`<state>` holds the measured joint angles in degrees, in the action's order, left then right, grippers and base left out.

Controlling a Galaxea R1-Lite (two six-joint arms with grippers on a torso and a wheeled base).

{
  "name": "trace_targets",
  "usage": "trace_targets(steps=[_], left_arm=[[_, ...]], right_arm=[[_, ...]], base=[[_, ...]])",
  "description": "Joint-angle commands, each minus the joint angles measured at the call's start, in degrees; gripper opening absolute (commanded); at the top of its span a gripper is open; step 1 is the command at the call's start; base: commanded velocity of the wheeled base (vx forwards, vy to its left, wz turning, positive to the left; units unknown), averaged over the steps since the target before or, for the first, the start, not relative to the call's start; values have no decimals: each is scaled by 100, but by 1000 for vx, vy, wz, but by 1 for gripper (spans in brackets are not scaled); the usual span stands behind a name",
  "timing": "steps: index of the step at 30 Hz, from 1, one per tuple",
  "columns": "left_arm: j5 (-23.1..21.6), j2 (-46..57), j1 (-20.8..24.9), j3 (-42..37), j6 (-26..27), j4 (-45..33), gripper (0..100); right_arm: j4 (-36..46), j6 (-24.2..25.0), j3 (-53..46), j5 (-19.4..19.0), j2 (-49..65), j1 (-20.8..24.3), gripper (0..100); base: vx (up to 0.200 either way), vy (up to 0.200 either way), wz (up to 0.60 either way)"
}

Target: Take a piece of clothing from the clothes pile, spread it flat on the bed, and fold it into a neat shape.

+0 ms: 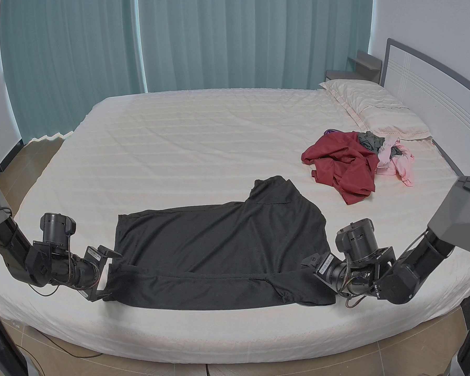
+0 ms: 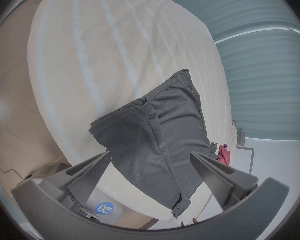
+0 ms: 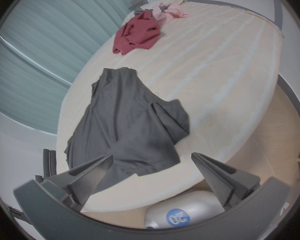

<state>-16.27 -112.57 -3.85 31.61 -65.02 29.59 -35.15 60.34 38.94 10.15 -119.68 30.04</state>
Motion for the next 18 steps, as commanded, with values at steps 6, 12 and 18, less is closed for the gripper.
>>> trace_targets(steps=[6, 12, 18], left_arm=[[1, -2, -1, 3, -1, 3, 100], [-7, -2, -1, 3, -1, 3, 100], [-7, -2, -1, -6, -1, 3, 100]], right_arm=[[-36, 4, 835, -189, -1102, -139, 100], [17, -67, 1011, -189, -1155, -429, 100], [-27, -304, 1002, -110, -917, -490, 100]], base=[[0, 0, 0], [0, 0, 0], [0, 0, 0]])
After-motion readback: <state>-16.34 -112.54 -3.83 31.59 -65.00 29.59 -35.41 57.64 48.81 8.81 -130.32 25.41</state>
